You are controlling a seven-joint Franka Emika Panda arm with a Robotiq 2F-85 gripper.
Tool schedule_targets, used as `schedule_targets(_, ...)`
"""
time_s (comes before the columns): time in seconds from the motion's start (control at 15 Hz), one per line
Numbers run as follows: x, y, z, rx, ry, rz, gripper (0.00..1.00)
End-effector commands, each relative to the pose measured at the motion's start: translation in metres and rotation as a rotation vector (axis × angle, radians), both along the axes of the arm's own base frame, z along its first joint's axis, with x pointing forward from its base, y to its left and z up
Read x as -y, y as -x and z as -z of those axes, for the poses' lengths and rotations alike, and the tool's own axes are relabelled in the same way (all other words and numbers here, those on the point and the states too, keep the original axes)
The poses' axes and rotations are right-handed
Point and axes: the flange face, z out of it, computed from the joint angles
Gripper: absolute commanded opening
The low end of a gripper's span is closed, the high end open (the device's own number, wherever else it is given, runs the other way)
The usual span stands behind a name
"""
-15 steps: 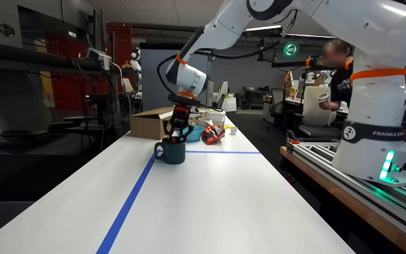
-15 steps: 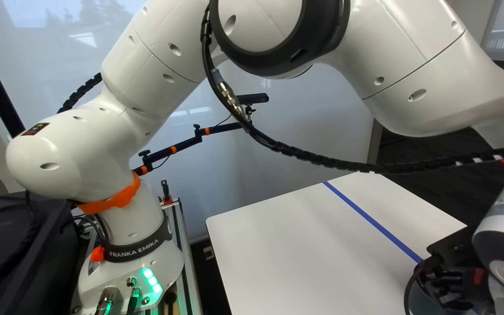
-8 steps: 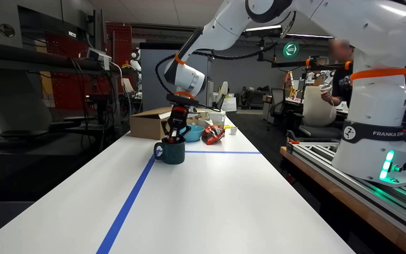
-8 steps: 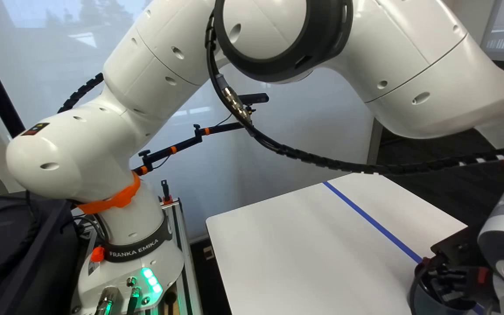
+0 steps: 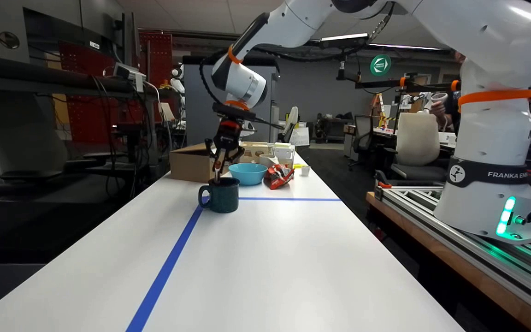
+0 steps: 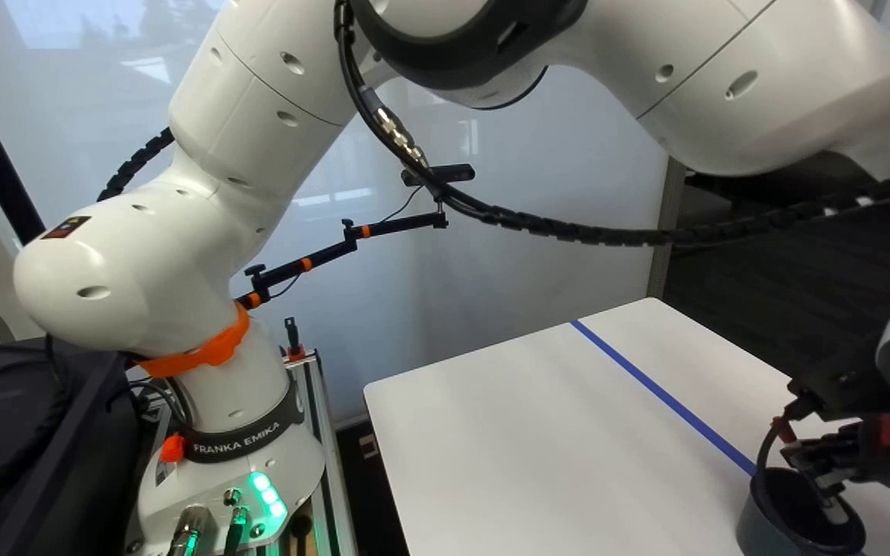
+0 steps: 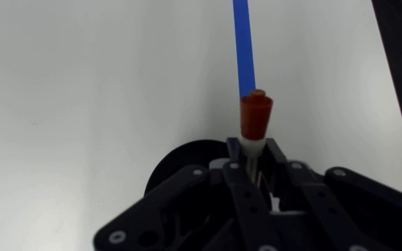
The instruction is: Remove the marker from the cup and put it on the table
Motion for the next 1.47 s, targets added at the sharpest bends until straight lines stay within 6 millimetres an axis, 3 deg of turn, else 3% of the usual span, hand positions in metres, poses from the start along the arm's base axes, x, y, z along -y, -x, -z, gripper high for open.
schedule_targets(0.0, -0.025, -0.015, -0.051, -0.012, 0.029, -0.029, 0.05)
schedule_targets(0.2, -0.065, -0.057, -0.073, -0.02, 0.047, -0.103, 0.05)
schedule_targets(0.4, -0.122, -0.105, -0.077, -0.047, 0.046, -0.198, 0.05)
schedule_targets(0.6, -0.174, -0.141, -0.054, -0.104, 0.035, -0.29, 0.05)
schedule_targets(0.73, -0.198, -0.151, -0.027, -0.165, 0.03, -0.335, 0.05)
schedule_targets(1.0, -0.212, -0.149, 0.029, -0.296, 0.041, -0.373, 0.05)
schedule_targets(1.4, -0.203, -0.136, 0.073, -0.41, 0.074, -0.393, 0.05)
